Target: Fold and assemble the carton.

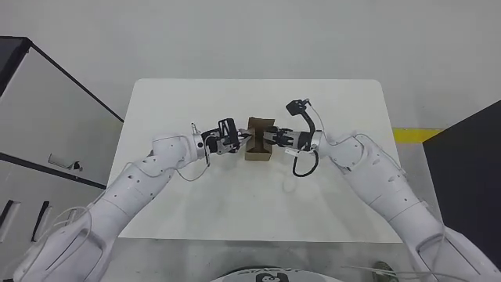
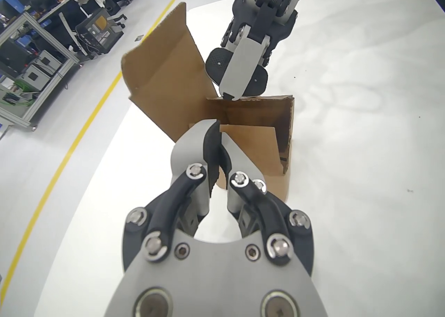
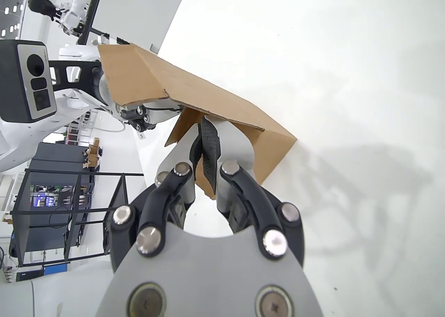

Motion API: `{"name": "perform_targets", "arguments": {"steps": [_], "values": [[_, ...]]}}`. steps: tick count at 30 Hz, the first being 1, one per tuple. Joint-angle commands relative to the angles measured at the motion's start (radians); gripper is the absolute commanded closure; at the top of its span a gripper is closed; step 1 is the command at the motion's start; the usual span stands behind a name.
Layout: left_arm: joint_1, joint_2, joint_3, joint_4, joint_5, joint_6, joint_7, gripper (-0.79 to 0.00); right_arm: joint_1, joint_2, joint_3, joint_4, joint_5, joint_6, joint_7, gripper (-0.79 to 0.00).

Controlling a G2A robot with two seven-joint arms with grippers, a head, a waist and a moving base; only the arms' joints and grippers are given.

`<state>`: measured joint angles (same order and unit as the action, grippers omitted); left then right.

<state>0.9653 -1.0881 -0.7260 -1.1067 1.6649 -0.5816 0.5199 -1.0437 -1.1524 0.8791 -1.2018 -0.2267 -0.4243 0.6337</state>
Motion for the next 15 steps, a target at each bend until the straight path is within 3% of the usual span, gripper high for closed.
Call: {"name": "perform_targets", "arguments": {"steps": [1, 15], "values": [[-0.003, -0.004, 0.005, 0.006, 0.003, -0.001, -0.001, 0.000, 0.002, -0.002, -0.002, 0.004, -0.002, 0.002, -0.002, 0.000], [-0.015, -0.019, 0.013, 0.028, 0.026, -0.007, -0.008, 0.000, 0.008, -0.013, -0.008, 0.013, -0.011, -0.002, -0.002, 0.000]]}}
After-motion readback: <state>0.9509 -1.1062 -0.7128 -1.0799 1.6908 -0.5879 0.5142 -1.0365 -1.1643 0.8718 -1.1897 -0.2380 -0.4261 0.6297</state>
